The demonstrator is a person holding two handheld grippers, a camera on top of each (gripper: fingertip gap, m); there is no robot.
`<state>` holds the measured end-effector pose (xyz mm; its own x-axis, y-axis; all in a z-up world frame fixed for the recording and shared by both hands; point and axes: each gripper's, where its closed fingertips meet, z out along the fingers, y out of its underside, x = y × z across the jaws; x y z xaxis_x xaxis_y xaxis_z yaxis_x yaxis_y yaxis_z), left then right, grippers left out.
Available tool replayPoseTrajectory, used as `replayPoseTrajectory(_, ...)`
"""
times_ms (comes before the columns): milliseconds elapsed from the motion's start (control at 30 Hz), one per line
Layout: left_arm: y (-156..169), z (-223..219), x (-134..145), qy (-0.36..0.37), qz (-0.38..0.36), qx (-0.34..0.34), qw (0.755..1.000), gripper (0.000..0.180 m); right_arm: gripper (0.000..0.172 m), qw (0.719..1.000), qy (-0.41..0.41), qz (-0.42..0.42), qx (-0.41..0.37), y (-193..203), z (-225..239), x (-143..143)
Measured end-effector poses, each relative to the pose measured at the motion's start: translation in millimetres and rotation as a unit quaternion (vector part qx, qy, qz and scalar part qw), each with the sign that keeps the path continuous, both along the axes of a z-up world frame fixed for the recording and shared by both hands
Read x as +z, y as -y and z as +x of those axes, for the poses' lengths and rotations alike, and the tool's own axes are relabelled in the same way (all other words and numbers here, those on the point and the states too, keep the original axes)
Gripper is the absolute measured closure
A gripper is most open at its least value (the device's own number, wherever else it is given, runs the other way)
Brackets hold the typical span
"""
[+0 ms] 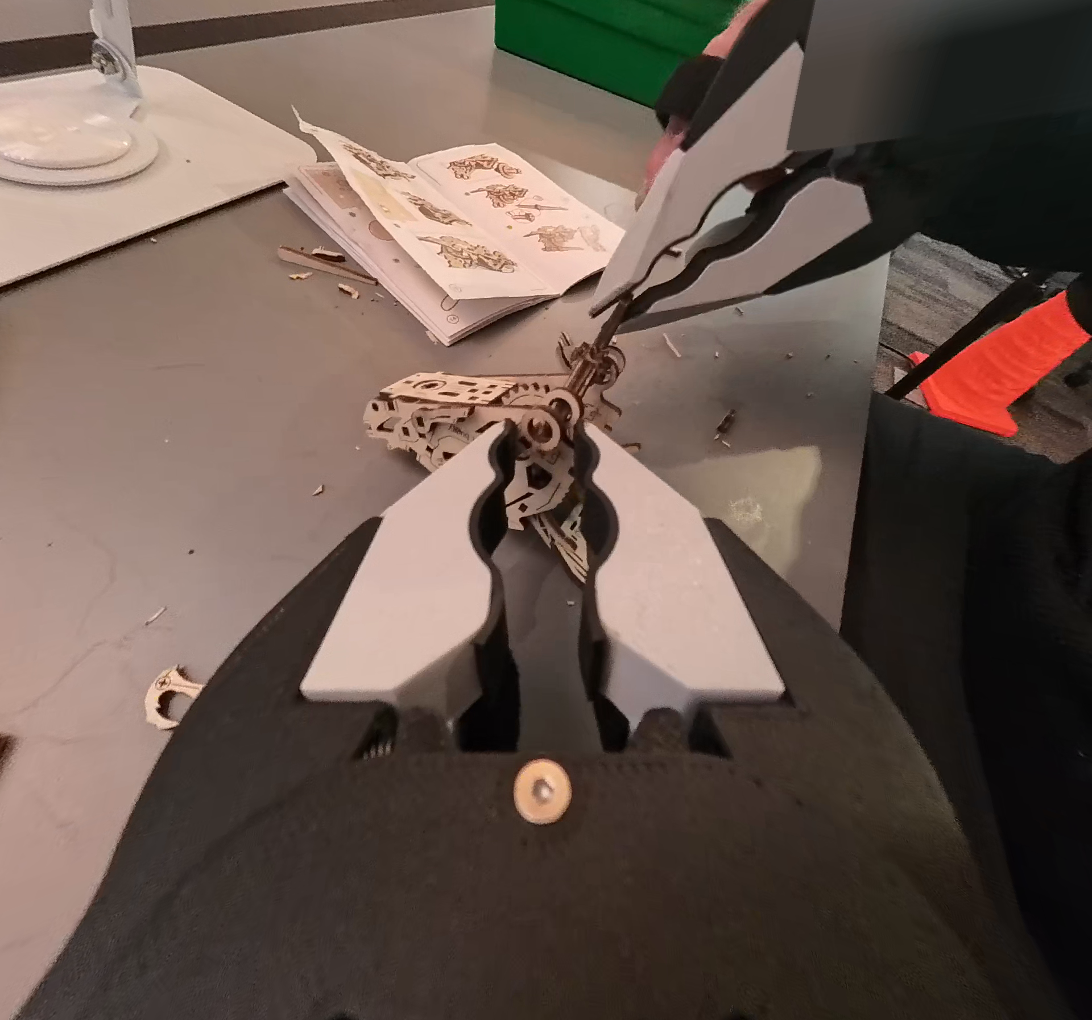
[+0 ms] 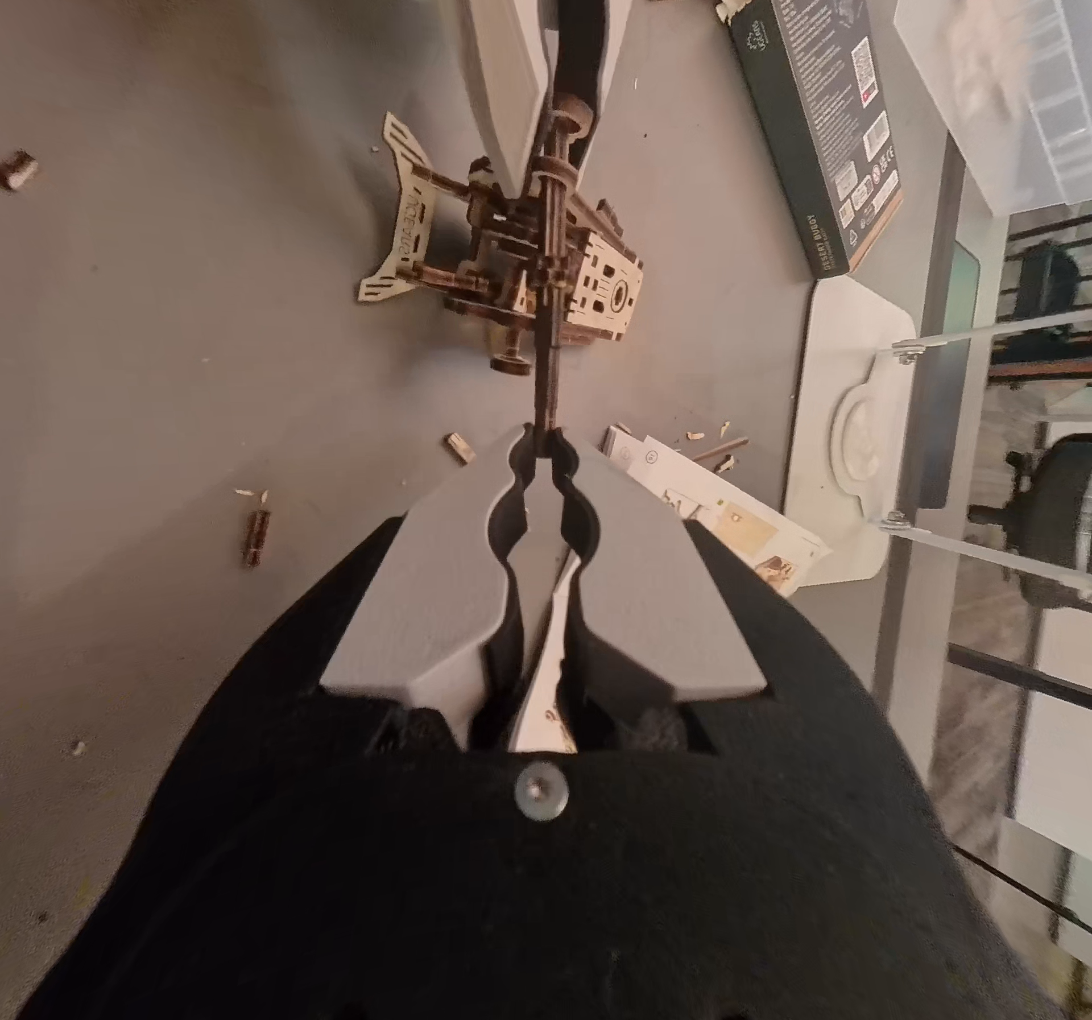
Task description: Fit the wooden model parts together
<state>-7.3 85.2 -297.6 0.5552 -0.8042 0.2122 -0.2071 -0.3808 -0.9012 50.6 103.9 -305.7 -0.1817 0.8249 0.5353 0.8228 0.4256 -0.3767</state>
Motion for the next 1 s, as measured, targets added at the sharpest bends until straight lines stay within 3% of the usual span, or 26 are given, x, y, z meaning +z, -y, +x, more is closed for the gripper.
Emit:
replayPoseTrajectory(500,5,-19,19,0.039,-0.032,0.04,0.998,0.161,0.17,1.0,-0.008,-0.022,0.01,1,-4,0)
replayPoseTrajectory(733,8,-17,15,0.04,-0.04,0.05,0.997,0.17,0.17,0.999,-0.013,-0.028,0.012,5,-8,2)
replayPoseTrajectory(1000,8,-26,14,0.133,-0.094,0.071,0.984,0.17,0.17,0.998,-0.029,-0.051,0.004,11,-15,6)
